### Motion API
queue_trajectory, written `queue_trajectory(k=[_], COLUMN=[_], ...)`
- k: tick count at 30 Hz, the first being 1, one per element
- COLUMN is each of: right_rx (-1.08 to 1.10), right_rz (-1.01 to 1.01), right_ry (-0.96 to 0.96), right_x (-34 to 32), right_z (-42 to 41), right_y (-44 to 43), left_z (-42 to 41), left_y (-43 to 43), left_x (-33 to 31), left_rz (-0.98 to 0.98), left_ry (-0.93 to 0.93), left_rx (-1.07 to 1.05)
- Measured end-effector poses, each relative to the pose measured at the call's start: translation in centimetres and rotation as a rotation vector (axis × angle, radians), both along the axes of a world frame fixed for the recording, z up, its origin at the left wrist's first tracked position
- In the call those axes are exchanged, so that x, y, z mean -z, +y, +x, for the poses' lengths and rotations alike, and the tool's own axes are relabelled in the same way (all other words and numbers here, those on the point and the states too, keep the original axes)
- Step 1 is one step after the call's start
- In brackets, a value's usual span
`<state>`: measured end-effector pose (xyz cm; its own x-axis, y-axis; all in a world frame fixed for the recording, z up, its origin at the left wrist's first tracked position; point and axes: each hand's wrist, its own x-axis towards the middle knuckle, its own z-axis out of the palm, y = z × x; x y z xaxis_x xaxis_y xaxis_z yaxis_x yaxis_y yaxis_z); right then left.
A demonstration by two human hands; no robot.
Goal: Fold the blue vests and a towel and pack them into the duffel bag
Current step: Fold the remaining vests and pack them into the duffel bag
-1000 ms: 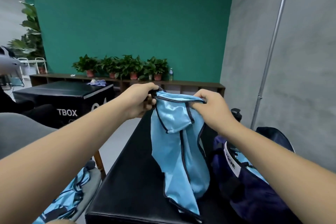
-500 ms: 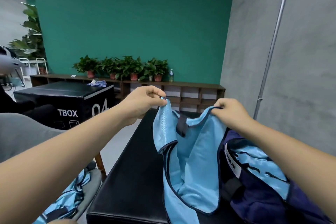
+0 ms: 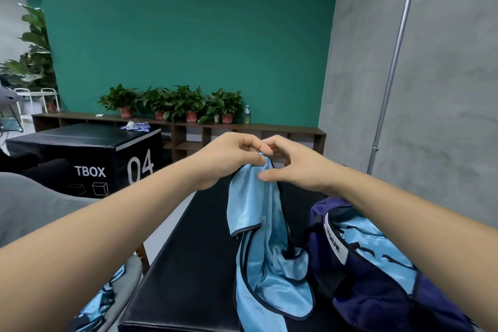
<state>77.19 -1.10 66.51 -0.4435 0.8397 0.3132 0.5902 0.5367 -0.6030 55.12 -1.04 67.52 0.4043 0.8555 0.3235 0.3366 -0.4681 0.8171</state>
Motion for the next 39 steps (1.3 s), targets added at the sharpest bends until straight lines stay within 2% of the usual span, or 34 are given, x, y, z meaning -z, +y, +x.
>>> queue_trajectory(k=[5,9,13,15,20,22,27,32,36,39], right_rx=[0.017,0.107,0.157,0.152,0.199,0.173,0.073,0.115,0.198,0.214], right_rz=[0.030,0.086,0.057,0.053,0.152,0.172,0.147,0.165,0.336,0.281], right_ry=[0.044,0.089,0.052,-0.007,-0.311,-0.326,-0.092,0.119,0.129,0.212], right_x=[-0.6,-1.8,-2.6,-2.5,-1.7,-1.3,-0.9,-0.8,-0.9,-1.3], right_z=[0.0,1.4,3.0,3.7,3.5,2.7,-0.4,-1.7,-2.0,-1.2], right_y=[0.8,0.7,0.5,0.5,0.3,-0.2,-0.7,-0.1,-0.1,0.1], left_z=[-0.5,-2.3,-3.9,-4.5,-4.8,-4.0,-1.9,-0.7,0.0,-0.1], left_y=[-0.2,0.4,0.9,1.2,1.2,1.0,0.8,0.8,0.5,0.1], left_x=[0.0,0.5,0.8,0.8,0.2,-0.2,-1.2,-1.5,-1.3,-0.9], left_rz=[0.030,-0.024,-0.082,-0.082,-0.114,-0.083,0.034,0.112,0.200,0.174], left_ry=[-0.014,0.056,0.044,0.031,-0.075,-0.101,-0.117,-0.182,-0.174,-0.150], left_rx=[0.060,0.048,0.016,-0.006,-0.047,-0.050,-0.048,-0.027,-0.066,-0.068])
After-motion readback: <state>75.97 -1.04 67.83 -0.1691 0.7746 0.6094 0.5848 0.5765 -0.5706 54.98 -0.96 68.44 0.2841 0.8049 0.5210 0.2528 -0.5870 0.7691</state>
